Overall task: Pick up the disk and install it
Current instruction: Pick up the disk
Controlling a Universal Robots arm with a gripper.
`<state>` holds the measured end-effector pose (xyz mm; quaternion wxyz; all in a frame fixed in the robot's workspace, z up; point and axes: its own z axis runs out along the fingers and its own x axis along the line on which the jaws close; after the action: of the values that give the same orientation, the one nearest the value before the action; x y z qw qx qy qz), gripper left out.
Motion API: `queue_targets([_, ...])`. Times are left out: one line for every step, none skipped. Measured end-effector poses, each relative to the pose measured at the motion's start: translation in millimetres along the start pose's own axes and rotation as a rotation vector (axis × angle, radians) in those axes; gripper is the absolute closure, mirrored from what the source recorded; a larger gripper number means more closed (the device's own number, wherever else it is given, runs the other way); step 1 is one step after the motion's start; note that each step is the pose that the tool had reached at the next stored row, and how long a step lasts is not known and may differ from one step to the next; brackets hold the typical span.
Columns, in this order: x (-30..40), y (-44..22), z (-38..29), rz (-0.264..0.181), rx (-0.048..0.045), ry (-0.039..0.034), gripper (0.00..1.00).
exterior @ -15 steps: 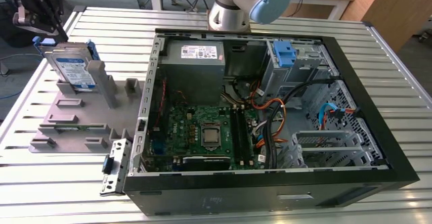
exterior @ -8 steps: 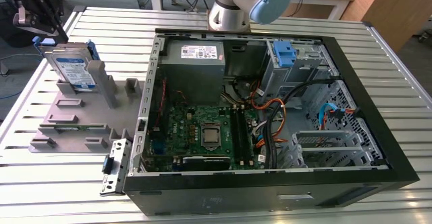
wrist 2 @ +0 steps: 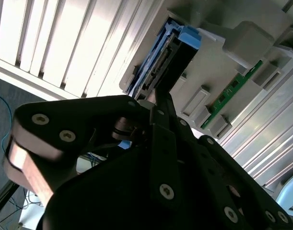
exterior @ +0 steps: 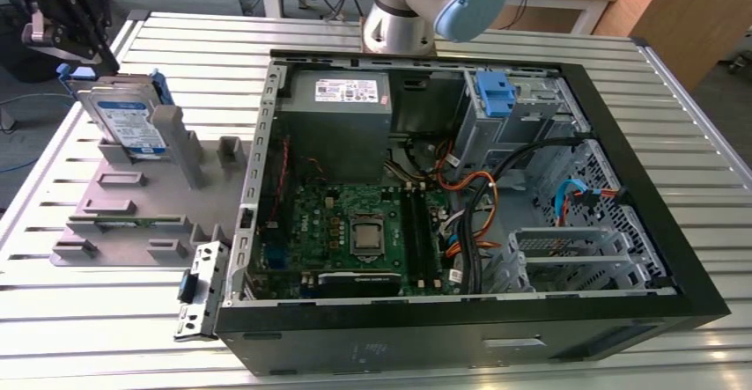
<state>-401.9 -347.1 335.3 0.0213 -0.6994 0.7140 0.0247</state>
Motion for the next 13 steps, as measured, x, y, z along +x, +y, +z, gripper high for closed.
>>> queue_targets([0.0,0.0,0.0,0.0,0.0,0.0,0.83])
queue_targets([0.0,0.0,0.0,0.0,0.0,0.0,0.83])
queue_targets([0.0,0.0,0.0,0.0,0.0,0.0,0.77])
queue_targets([0.0,0.0,0.0,0.0,0.0,0.0,0.77])
queue_targets([0.0,0.0,0.0,0.0,0.0,0.0001,0.71])
queue_targets([0.0,0.0,0.0,0.0,0.0,0.0,0.65])
queue_targets([0.0,0.0,0.1,0.0,0.0,0.0,0.59])
queue_targets([0.0,0.0,0.1,0.0,0.0,0.0,0.53])
queue_targets([0.0,0.0,0.1,0.0,0.0,0.0,0.53])
queue_targets([0.0,0.0,0.1,0.0,0.0,0.0,0.47])
queue_targets([0.0,0.0,0.1,0.0,0.0,0.0,0.47])
queue_targets([0.0,0.0,0.1,0.0,0.0,0.0,0.42])
queue_targets([0.0,0.0,0.1,0.0,0.0,0.0,0.42])
